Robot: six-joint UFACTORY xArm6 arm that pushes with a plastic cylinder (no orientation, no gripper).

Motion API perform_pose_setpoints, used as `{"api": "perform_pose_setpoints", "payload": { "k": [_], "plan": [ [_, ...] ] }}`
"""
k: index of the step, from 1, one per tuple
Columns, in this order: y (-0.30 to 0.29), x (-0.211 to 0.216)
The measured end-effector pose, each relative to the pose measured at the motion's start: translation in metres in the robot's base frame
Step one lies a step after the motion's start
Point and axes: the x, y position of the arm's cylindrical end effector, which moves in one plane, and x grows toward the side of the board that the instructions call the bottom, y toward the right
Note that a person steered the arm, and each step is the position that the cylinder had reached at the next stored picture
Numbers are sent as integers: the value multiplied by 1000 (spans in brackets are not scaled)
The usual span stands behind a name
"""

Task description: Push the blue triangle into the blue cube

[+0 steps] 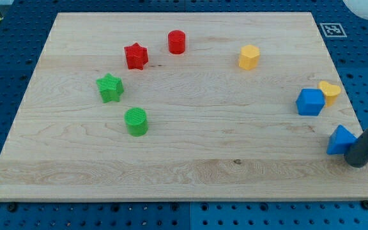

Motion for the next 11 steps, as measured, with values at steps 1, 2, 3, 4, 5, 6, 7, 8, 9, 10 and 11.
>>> {"api": "perform_pose_setpoints", "payload": {
  "k": [1,2,3,4,5,6,7,8,9,10,11],
  "plan": [
    [-1,-13],
    [-11,-12],
    [-25,-3],
    [-34,-14],
    [-37,-32],
    [-37,-49],
    [-45,-55],
    [-118,-55],
    [-193,-32],
    [-286,-5],
    [-401,0]
  ]
}}
